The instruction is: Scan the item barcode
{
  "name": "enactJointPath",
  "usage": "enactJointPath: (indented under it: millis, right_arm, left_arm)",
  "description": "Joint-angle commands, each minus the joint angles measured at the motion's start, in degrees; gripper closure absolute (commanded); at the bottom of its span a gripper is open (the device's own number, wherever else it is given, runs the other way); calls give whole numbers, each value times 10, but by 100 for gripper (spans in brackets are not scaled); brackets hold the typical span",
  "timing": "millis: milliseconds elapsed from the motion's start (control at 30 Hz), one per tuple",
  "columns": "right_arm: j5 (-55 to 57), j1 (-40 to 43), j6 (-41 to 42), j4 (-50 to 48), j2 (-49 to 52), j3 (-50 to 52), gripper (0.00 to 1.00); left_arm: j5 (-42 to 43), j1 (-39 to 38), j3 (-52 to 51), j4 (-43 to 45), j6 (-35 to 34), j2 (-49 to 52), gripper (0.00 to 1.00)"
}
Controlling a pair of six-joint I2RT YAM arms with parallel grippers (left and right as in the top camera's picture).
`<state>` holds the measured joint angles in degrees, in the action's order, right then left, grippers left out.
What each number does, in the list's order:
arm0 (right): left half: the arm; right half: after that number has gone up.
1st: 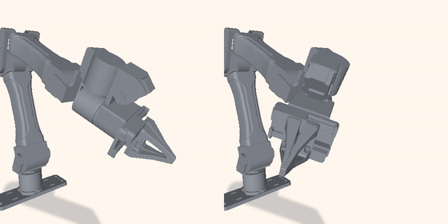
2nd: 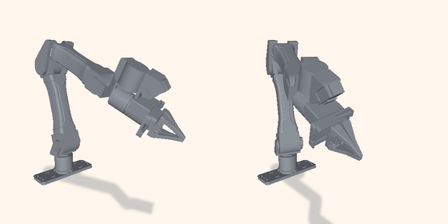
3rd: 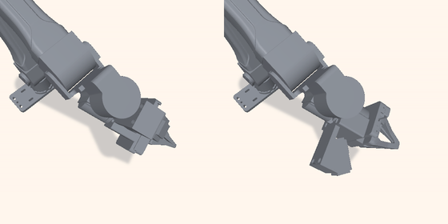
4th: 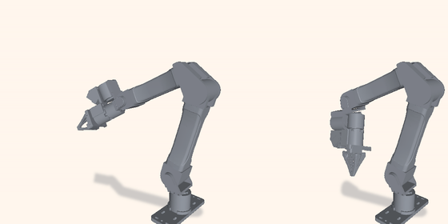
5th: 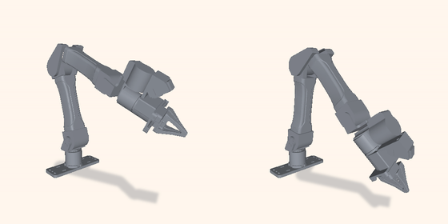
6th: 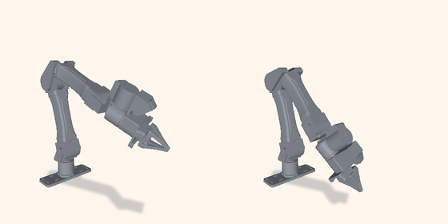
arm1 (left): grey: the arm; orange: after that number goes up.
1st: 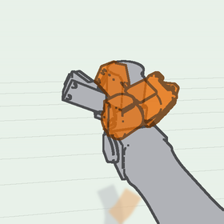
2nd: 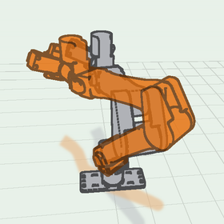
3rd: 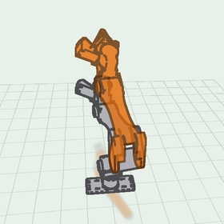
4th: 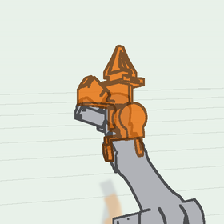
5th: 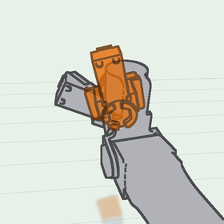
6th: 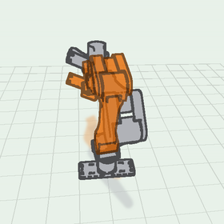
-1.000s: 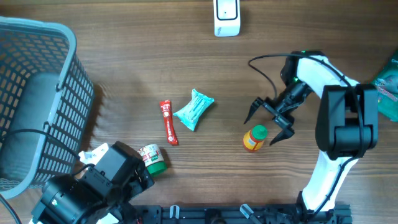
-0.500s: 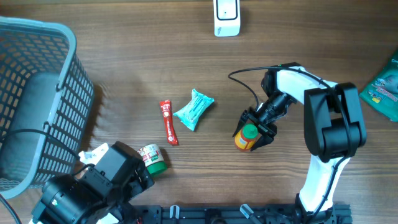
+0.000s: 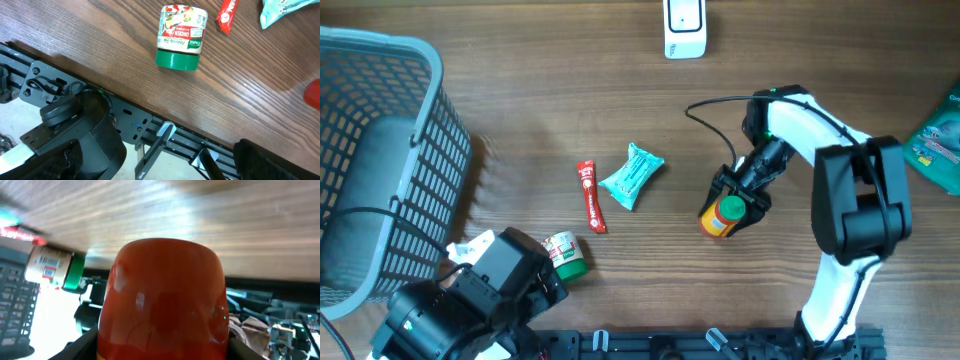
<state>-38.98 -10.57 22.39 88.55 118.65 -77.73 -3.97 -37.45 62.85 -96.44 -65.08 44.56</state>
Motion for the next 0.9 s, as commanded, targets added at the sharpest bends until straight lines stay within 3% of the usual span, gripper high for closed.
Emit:
enactJointPath:
  millis: [0,167,400,500,533,633,767,867]
  right_arm:
    - [-56,-2,-37,36,-66,-12,67]
    - [-150,-45,-24,25,-89,12,65]
    - [-248,-50,96,17,-89,13,66]
    - [-254,-50,63,35,-89,13,69]
    - [-231,-50,50,28,-89,13,76]
    - [-69,-39,45,-13,-90,12,76]
    - [-49,-7,16,-12,-96,-34,76]
    - [9,10,56,-13,-96,-118,80]
  left_arm:
    - [-3,1,0,0,-8,-3,0]
    - [-3,1,0,0,-8,-3,0]
    - [-3,1,0,0,-8,-3,0]
    - [-3,1,0,0,-8,-3,0]
    - [-3,1,0,0,-8,-3,0]
    - [-3,1,0,0,-8,-3,0]
    - [-3,1,0,0,-8,-3,0]
    - [-3,1,0,0,-8,-3,0]
